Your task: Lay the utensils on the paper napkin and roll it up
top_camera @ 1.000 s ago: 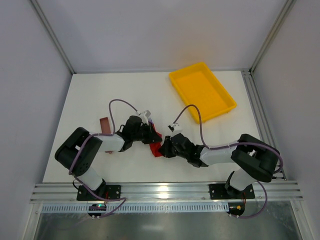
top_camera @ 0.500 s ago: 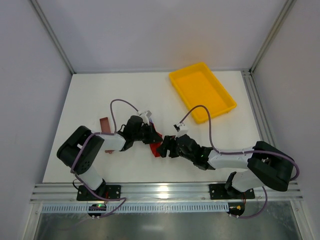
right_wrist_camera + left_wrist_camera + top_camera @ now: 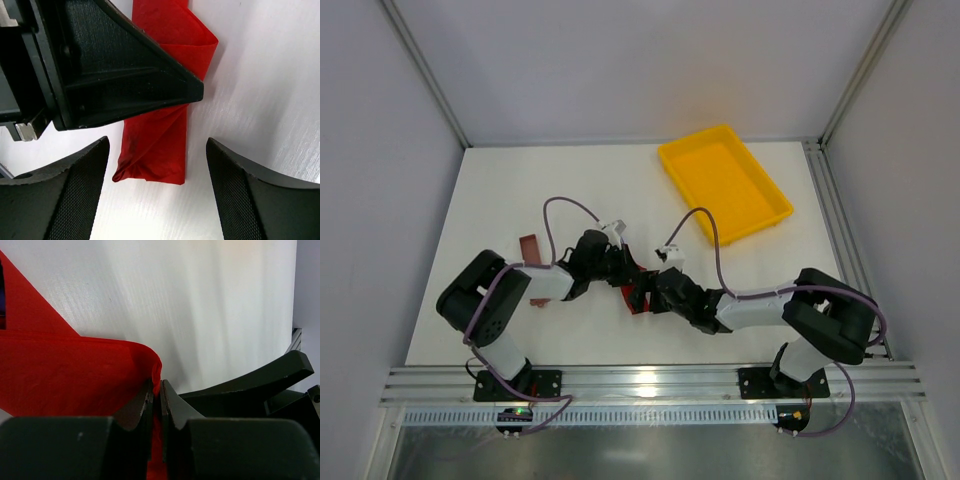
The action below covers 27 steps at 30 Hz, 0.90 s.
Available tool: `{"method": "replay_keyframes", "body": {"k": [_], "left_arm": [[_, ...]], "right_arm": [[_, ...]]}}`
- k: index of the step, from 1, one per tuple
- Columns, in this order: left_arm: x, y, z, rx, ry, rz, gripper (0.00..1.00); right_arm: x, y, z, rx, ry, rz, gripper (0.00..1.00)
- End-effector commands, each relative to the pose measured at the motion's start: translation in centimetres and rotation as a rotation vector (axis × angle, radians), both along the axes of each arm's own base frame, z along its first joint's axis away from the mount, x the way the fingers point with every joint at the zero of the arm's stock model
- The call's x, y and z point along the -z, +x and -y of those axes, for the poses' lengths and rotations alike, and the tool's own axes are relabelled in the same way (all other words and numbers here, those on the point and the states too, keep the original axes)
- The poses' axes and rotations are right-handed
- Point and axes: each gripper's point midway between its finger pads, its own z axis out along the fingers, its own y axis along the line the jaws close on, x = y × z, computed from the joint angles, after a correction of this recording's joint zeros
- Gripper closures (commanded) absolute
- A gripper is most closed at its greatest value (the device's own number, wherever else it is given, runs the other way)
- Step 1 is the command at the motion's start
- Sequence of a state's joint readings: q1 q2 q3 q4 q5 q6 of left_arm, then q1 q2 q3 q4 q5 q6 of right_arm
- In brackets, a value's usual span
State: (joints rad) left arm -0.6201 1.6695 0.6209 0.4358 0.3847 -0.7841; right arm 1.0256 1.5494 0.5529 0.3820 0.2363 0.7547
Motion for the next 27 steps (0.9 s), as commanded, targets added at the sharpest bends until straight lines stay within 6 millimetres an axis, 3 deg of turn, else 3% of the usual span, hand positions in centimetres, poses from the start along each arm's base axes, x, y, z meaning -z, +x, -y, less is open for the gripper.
{"method": "replay_keyframes", "body": {"k": [1,4,8,17,20,24,27], "left_arm": [[-1.1,0.8,0.8,0.006,-0.023,0.042,0.88],[-1.4,0.9,0.9,0.005,-0.028,0.047,0.89],[-1.7,0.9,0.7,0.0,-0.018,0.054,0.89],[-3.1,1.3,0.6,-0.003,-0.008,0.078,0.87],[-3.4,1.7,0.3,-0.017,0.021,0.086,0.78],[-6.0,2.6,-0.2,-0.047,0.038,0.142,0.65],[-6.8,2.5,-1.6,-0.09,0.092,0.143,0.6]], "right_arm": [[-0.3,1.0,-0.2,0.028,-0.012,0.041,0.22],[0.1,0.6,-0.2,0.027,0.002,0.033,0.29],[0.6,0.0,0.0,0.031,0.01,0.023,0.45],[1.0,-0.8,0.1,0.051,0.045,0.004,0.67],[1.1,-1.0,-0.1,0.062,0.075,-0.012,0.71],[1.5,-1.0,-0.5,0.065,0.088,-0.029,0.75],[1.7,-1.1,-0.8,0.072,0.097,-0.05,0.78]]}}
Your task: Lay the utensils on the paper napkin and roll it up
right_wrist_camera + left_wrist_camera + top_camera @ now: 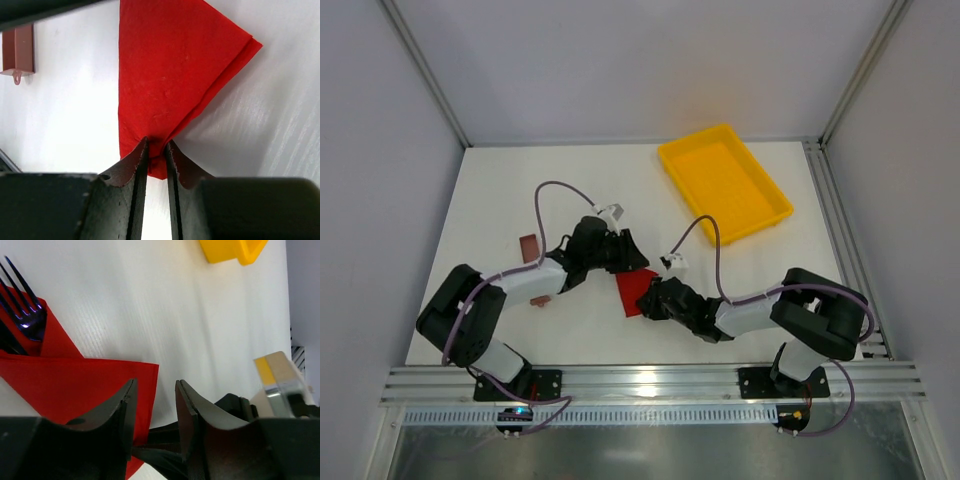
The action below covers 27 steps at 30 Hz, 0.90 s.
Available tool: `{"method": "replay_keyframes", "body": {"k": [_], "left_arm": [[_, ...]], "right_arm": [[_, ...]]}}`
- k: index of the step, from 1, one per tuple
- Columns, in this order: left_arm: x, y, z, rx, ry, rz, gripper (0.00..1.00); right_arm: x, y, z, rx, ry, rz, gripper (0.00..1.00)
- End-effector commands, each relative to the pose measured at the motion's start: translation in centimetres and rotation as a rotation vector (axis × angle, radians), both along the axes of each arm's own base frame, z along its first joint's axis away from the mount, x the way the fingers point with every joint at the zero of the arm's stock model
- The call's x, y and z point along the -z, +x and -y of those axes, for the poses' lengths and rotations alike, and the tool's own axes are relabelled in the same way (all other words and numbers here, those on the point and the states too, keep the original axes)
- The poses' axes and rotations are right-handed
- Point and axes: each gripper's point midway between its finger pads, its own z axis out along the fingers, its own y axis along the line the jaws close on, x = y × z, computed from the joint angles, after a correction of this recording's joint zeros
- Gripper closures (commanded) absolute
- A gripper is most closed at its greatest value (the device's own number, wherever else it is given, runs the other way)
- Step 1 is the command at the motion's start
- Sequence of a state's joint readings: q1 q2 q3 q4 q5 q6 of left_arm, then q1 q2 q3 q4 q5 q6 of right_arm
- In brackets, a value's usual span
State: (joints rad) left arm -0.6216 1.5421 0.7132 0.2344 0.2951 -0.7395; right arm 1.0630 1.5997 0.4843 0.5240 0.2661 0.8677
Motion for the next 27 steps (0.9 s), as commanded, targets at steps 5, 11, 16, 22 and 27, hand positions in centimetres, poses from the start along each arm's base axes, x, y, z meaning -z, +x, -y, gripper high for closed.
{"method": "replay_keyframes", "body": {"k": [5,11,16,22,27], "left_arm": [[-2.2,-0.1,-3.4,-0.118,0.091,0.055,0.57],[0.4,-3.5,-4.2,-0.08,0.061,-0.01,0.66],[0.8,-4.6,-3.8,-0.066,0.003,-0.017,0.72],[1.8,-6.1,-3.4,-0.043,-0.02,-0.044,0.73],[2.4,-6.9,-3.2,-0.031,-0.026,-0.046,0.76]], "right_arm": [[0.7,-0.1,-0.7,0.038,0.044,-0.043,0.82],[1.0,-0.2,-1.2,0.051,0.07,-0.068,0.86],[1.3,-0.1,-1.0,0.082,0.079,-0.088,0.89],[1.6,-0.2,-0.9,0.109,0.084,-0.108,0.91],[2.0,-0.1,-0.7,0.133,0.087,-0.124,0.92]]}}
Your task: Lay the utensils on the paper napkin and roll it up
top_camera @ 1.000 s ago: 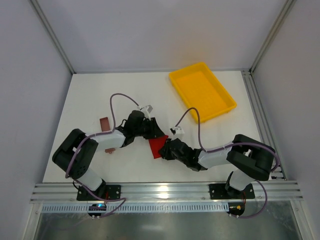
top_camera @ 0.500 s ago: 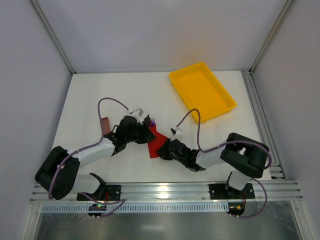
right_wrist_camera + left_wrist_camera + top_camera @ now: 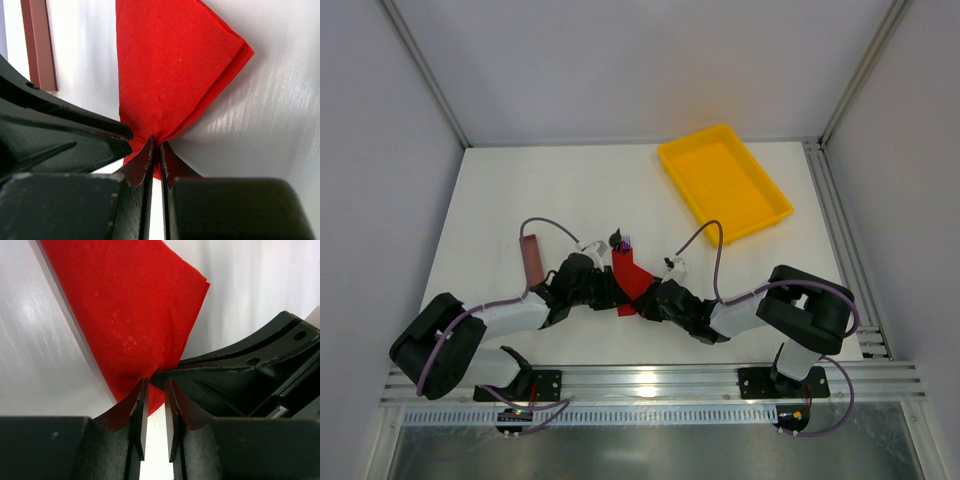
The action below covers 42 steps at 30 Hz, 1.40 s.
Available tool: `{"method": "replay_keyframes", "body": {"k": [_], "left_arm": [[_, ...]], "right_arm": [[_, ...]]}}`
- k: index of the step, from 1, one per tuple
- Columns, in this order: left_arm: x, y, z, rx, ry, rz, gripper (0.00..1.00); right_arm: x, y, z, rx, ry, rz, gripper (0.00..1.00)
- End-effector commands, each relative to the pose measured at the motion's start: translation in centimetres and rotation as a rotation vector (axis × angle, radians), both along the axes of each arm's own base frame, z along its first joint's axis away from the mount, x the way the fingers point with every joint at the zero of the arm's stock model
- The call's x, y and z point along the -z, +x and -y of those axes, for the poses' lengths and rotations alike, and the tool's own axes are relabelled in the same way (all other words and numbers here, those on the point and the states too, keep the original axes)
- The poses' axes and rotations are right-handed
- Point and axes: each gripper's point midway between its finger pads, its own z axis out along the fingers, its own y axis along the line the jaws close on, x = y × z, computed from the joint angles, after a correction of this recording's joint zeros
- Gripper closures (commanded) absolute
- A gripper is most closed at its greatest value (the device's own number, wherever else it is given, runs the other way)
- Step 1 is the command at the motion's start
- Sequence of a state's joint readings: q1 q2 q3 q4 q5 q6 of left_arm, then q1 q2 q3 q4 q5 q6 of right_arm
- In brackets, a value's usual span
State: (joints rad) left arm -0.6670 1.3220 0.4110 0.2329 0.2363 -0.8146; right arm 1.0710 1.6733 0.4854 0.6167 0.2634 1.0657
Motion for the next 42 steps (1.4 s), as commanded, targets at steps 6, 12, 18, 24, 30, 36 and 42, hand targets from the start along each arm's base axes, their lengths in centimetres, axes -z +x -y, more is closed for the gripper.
{"method": "replay_keyframes", "body": {"k": [6,12,18,24,30,36,42], "left_arm": [[-1.2,-0.5,1.0,0.02,-0.072,0.053,0.82],[0.7,-1.2,0.1,0.001,-0.034,0.033,0.83],[0.5,-1.4,0.5,0.015,-0.054,0.035,0.83],[-1.5,-0.7,0.7,0.004,-0.075,0.076,0.8],[0.7,-1.2,0.2,-0.004,-0.034,0.041,0.8],[1.9,-1.4,0.4,0.006,-0.015,0.026,0.8],[2.5,-1.5,0.1,0.001,0.008,0.019,0.8]], "right_arm": [[2.1,-0.2,1.1,0.056,-0.049,-0.052,0.92],[2.4,-0.2,1.2,0.071,-0.049,-0.064,0.93],[2.7,-0.4,1.2,0.074,-0.044,-0.079,0.93],[2.7,-0.4,1.3,0.08,-0.042,-0.082,0.92],[2.4,-0.7,1.2,0.073,-0.038,-0.08,0.92],[1.7,-0.8,1.3,0.071,-0.042,-0.069,0.91],[0.8,-0.9,3.1,0.103,-0.112,-0.081,0.79]]}}
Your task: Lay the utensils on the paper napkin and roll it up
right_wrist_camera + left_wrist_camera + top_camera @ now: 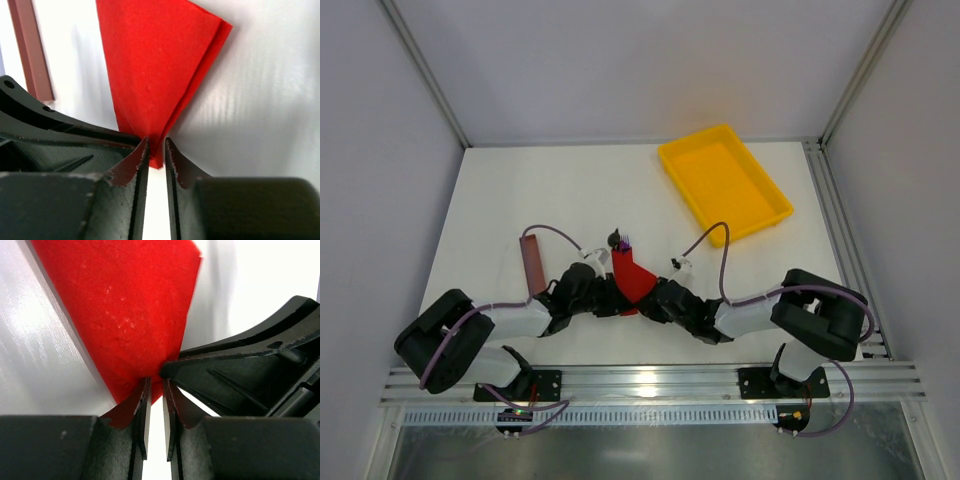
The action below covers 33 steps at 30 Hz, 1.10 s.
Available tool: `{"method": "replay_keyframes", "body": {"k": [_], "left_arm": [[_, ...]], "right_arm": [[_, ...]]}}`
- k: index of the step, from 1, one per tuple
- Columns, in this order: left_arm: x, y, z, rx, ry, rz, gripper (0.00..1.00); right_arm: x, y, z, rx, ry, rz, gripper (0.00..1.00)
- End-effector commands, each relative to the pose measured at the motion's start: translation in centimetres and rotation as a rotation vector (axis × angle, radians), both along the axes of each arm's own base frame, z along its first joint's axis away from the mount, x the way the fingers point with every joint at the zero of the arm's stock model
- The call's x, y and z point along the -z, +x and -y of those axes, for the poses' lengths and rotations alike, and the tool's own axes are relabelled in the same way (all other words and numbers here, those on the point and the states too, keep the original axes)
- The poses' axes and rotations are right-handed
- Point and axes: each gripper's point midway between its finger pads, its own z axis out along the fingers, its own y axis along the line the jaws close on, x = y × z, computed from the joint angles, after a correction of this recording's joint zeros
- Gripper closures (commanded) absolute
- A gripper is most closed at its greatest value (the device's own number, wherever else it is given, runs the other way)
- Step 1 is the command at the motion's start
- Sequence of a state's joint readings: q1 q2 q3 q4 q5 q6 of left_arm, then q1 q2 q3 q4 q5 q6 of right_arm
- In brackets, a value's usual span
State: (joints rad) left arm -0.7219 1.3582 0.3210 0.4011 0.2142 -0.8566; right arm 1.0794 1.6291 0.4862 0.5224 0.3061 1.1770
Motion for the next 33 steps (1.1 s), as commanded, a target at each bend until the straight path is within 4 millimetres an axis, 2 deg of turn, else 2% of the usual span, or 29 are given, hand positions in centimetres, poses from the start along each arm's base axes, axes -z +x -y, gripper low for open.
{"method": "replay_keyframes", "body": {"k": [1,2,4,6,8,9,11,12,13,15,16,17,18,19,20,23,24,28,29,30,32,33], "left_arm": [[1.1,0.0,-0.6,-0.01,0.046,0.007,0.8],[1.2,0.0,-0.6,-0.01,0.048,0.004,0.8],[1.3,-0.1,-0.6,-0.006,0.054,0.002,0.8],[1.5,-0.1,-0.6,-0.003,0.057,-0.003,0.8],[1.7,-0.2,-0.5,0.002,0.061,-0.005,0.8],[1.7,-0.3,-0.6,0.004,0.063,-0.007,0.8],[1.9,-0.4,-0.7,0.005,0.07,-0.008,0.8],[1.9,-0.4,-0.7,0.005,0.072,-0.007,0.8],[1.9,-0.5,-0.7,0.008,0.074,-0.01,0.8],[1.9,-0.5,-0.8,0.01,0.08,-0.007,0.8],[1.9,-0.6,-0.9,0.01,0.087,-0.009,0.8],[1.8,-0.4,-0.9,0.006,0.086,-0.005,0.8],[1.8,-0.5,-0.9,0.007,0.089,-0.005,0.8],[1.8,-0.6,-0.9,0.009,0.091,-0.007,0.8],[1.8,-0.5,-1.0,0.009,0.092,-0.005,0.8],[2.1,-0.7,-1.2,0.009,0.109,-0.013,0.81],[2.2,-0.7,-1.3,0.011,0.112,-0.014,0.81],[2.2,-0.9,-1.5,0.009,0.118,-0.017,0.81],[2.2,-0.9,-1.5,0.008,0.119,-0.019,0.81],[2.3,-1.0,-1.6,0.008,0.124,-0.022,0.81],[2.2,-1.0,-1.8,0.006,0.128,-0.02,0.81],[2.3,-1.1,-1.9,0.005,0.137,-0.024,0.8]], "right_arm": [[0.5,-0.7,2.3,0.012,-0.13,-0.018,0.78],[0.7,-0.9,3.0,0.008,-0.167,-0.031,0.77],[-1.0,-0.7,2.8,-0.001,-0.169,-0.006,0.76],[-1.5,-0.5,3.2,-0.01,-0.197,0.0,0.76],[-3.2,0.7,3.0,-0.049,-0.203,0.059,0.76],[-3.7,0.8,2.4,-0.1,-0.186,0.053,0.76],[-5.3,3.3,1.8,-0.151,-0.18,0.105,0.76],[-6.0,3.1,0.7,-0.231,-0.144,0.101,0.77],[-6.8,4.2,-0.2,-0.278,-0.154,0.14,0.8],[-7.5,5.1,-1.1,-0.336,-0.141,0.149,0.83],[-8.6,6.1,-1.9,-0.347,-0.124,0.173,0.84],[-7.6,6.6,-2.2,-0.372,-0.148,0.169,0.85],[-8.4,7.4,-3.0,-0.389,-0.125,0.181,0.85],[-8.3,7.9,-3.2,-0.395,-0.126,0.182,0.85],[-6.9,8.2,-3.5,-0.406,-0.145,0.159,0.85],[-6.4,9.2,-4.5,-0.435,-0.147,0.168,0.85],[-5.5,9.4,-4.5,-0.435,-0.159,0.161,0.85],[-3.3,9.8,-3.4,-0.412,-0.2,0.136,0.85],[-3.0,9.6,-3.1,-0.402,-0.21,0.133,0.85],[-1.8,9.2,-2.1,-0.392,-0.231,0.114,0.85],[-1.8,9.1,-1.5,-0.372,-0.228,0.132,0.85],[-0.9,8.5,-0.8,-0.371,-0.238,0.117,0.85]]}}
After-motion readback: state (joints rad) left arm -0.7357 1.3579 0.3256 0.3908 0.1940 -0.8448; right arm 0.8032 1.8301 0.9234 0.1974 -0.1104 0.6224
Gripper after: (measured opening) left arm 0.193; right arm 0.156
